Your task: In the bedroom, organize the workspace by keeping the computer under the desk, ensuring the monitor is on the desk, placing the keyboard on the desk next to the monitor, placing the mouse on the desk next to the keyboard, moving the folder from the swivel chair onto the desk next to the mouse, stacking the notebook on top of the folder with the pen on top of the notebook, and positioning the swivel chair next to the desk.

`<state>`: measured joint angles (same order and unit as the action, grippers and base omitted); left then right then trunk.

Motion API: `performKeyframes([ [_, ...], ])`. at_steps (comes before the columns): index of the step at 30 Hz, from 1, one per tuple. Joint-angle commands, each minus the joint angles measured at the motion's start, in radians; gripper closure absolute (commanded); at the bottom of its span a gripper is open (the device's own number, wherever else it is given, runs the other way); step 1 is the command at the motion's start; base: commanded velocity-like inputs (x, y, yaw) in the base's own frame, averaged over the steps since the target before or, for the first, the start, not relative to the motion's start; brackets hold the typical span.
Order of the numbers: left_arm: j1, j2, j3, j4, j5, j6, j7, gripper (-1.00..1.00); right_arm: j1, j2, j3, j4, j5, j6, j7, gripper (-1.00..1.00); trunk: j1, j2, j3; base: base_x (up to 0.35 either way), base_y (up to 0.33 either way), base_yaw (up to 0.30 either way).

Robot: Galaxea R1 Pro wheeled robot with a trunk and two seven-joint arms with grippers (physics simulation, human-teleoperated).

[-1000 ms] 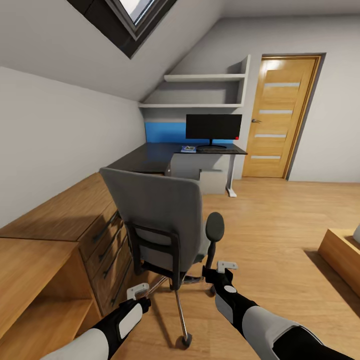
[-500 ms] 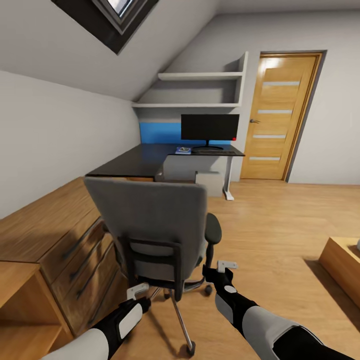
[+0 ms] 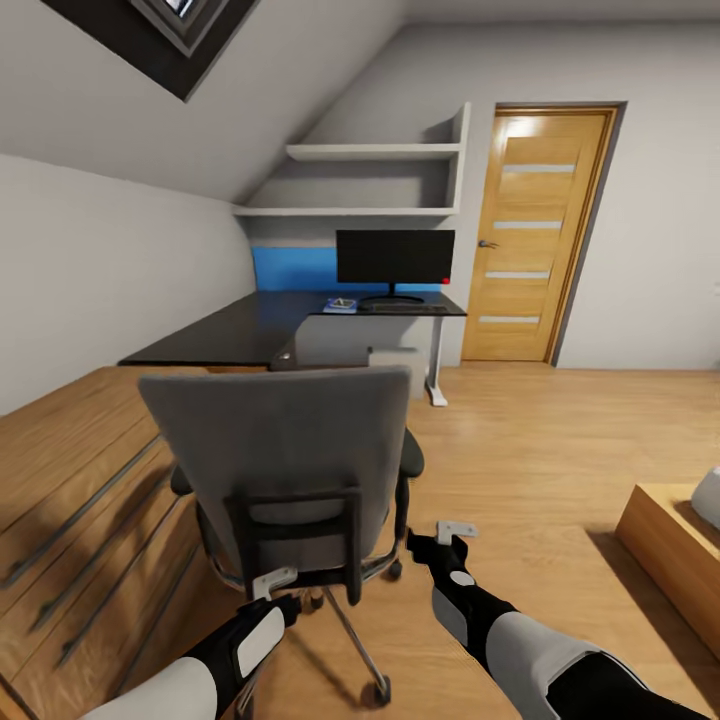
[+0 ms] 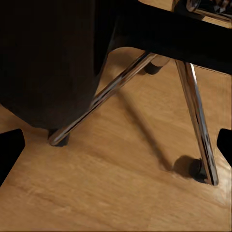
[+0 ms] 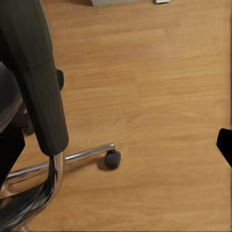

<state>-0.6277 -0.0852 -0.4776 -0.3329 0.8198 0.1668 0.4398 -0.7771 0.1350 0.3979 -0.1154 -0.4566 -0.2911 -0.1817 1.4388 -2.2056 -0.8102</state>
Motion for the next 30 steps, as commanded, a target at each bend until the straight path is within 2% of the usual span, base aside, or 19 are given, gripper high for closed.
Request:
performKeyframes([
  [1,-0.001,0.001,-0.010,-0.003,0.002,0.003,0.008,-1.00,-0.001,0.000,0.009,0.000,-0.008,-0.006,-0.004,-1.00,0.000,0.000,-0.001,0.179,-0.188,-0.029],
  [7,-0.001,0.001,-0.010,-0.003,0.002,0.003,0.008,-1.00,-0.001,0.000,0.009,0.000,-0.008,-0.012,-0.004,-1.00,0.000,0.000,-0.001,0.047,-0.067,-0.010],
  [17,-0.001,0.001,-0.010,-0.003,0.002,0.005,0.008,-1.00,-0.001,0.000,0.009,0.000,-0.008,-0.013,-0.004,-1.00,0.000,0.000,-0.001,-0.270,-0.002,0.000],
  [24,-0.001,0.003,-0.009,-0.002,0.004,0.002,0.009,-1.00,-0.001,0.000,0.009,0.000,-0.008,-0.013,-0.004,-1.00,0.000,0.000,-0.001,-0.087,0.000,0.000],
  [30,-0.001,0.014,-0.003,0.025,0.010,-0.042,0.011,-1.00,-0.001,-0.002,0.008,0.000,-0.008,-0.013,-0.004,-1.00,0.000,0.000,-0.001,-0.012,0.000,0.000],
])
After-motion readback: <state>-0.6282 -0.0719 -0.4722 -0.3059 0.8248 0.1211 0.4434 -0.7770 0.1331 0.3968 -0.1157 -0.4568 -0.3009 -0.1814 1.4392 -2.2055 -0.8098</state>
